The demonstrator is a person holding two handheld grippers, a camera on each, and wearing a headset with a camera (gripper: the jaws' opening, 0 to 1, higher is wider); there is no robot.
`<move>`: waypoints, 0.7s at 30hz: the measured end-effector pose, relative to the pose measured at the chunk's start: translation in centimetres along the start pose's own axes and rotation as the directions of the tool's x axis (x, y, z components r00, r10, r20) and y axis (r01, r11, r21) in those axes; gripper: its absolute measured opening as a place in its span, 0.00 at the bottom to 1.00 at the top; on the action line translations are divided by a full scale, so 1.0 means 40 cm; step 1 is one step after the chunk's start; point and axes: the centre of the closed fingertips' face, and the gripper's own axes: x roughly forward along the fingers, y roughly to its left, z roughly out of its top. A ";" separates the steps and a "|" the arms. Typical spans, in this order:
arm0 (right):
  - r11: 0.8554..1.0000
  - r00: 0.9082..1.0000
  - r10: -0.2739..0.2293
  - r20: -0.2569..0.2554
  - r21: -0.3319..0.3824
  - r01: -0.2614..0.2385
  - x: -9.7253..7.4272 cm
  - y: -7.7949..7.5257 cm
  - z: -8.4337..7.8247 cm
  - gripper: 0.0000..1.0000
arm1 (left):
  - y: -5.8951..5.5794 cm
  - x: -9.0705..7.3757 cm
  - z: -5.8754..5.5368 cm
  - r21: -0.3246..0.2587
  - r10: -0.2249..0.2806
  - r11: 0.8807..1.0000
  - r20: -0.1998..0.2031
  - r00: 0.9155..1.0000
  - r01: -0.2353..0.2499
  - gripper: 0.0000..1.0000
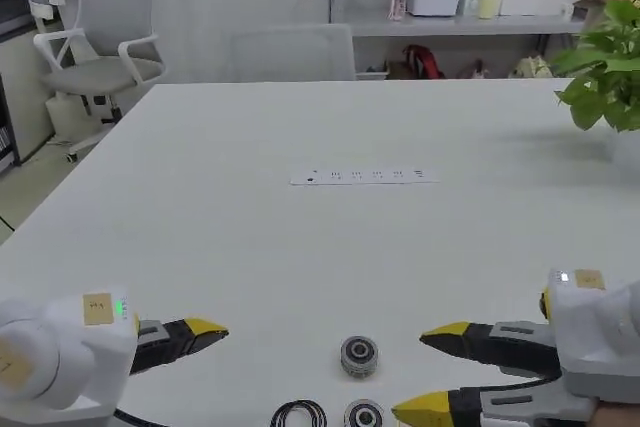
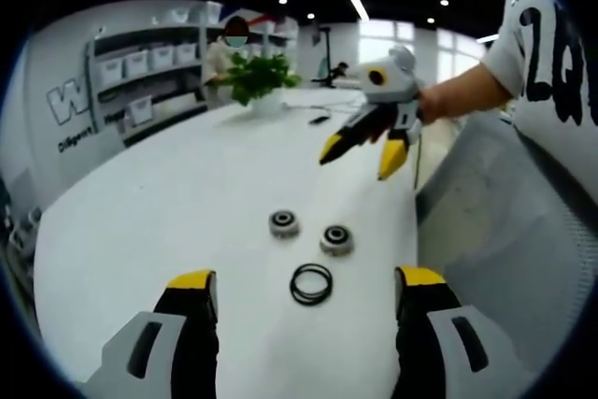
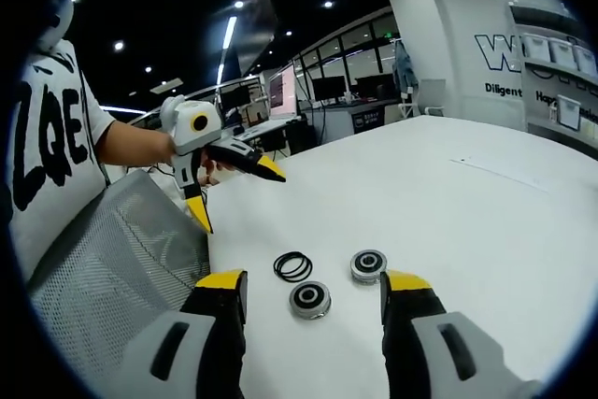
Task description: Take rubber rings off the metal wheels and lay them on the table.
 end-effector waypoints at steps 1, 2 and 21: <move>1.000 1.000 -0.006 -0.009 -0.008 0.006 -0.006 -0.001 -0.008 0.56 | 0.001 -0.002 0.000 0.000 0.003 1.000 0.001 1.000 -0.003 0.79; 1.000 1.000 -0.012 -0.015 -0.013 0.012 -0.010 -0.002 -0.013 0.56 | 0.002 -0.004 0.000 -0.001 0.006 1.000 0.003 1.000 -0.006 0.79; 0.989 0.987 -0.074 -0.142 -0.134 0.055 -0.066 0.004 -0.120 0.65 | -0.009 -0.020 -0.017 -0.016 0.016 1.000 0.001 1.000 -0.016 0.79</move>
